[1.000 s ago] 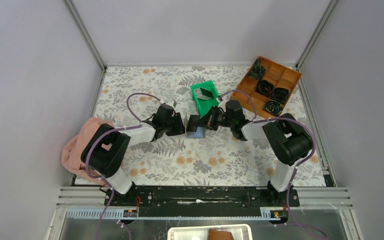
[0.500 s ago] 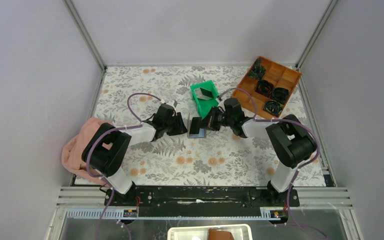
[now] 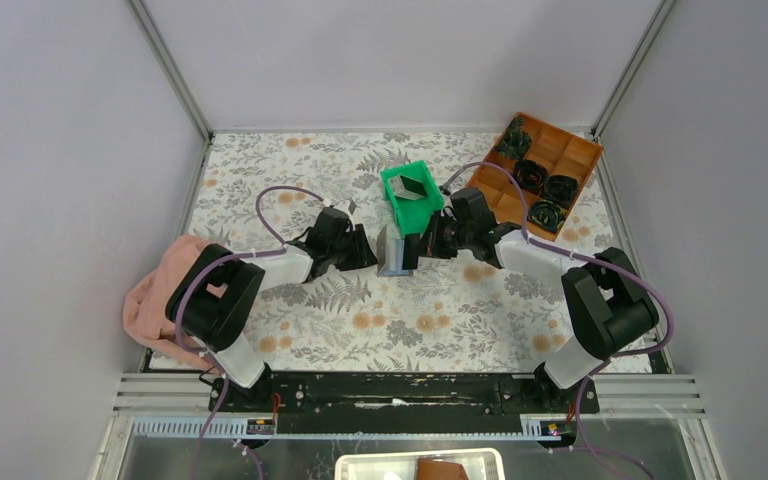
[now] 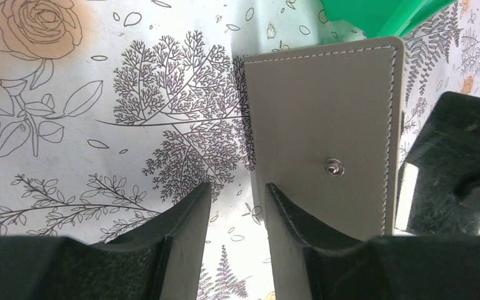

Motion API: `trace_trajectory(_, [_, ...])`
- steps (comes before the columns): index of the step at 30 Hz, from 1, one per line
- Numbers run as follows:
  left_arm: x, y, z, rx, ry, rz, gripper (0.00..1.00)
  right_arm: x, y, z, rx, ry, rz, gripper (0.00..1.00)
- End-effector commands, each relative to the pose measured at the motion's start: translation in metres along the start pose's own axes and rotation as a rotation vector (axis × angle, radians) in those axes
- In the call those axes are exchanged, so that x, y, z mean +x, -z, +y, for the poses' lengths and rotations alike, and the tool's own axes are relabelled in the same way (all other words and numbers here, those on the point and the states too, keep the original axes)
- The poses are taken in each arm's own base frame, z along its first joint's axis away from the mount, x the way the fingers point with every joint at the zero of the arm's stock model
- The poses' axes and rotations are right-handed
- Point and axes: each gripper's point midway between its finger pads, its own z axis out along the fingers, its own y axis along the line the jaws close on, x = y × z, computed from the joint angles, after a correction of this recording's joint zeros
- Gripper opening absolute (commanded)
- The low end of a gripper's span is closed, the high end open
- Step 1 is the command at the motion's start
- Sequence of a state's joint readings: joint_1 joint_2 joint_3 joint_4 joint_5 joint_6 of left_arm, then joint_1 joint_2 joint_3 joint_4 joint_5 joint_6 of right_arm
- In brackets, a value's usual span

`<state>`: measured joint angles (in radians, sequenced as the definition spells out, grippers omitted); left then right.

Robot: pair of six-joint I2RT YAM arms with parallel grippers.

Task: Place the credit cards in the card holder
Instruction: Open the card holder at the center of the board.

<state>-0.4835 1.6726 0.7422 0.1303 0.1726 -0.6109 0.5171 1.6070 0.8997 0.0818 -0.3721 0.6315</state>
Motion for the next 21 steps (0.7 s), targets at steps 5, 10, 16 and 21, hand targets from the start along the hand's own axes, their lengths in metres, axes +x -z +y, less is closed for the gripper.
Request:
trace_trajectory(5, [0.084, 0.003, 0.055, -0.185, 0.03, 0.275, 0.46, -0.011, 0.002, -0.018, 0.123, 0.095, 0.002, 0.0])
trace_trajectory(10, [0.085, 0.003, 0.055, -0.187, 0.034, 0.278, 0.46, -0.012, -0.002, -0.023, 0.142, 0.113, 0.008, 0.0])
trace_trajectory(16, [0.085, 0.003, 0.055, -0.184, 0.035, 0.279, 0.46, -0.011, -0.009, -0.026, 0.145, 0.125, 0.02, 0.0])
trace_trajectory(21, [0.086, 0.005, 0.056, -0.189, 0.034, 0.28, 0.46, -0.015, -0.008, -0.017, 0.145, 0.162, 0.005, 0.0])
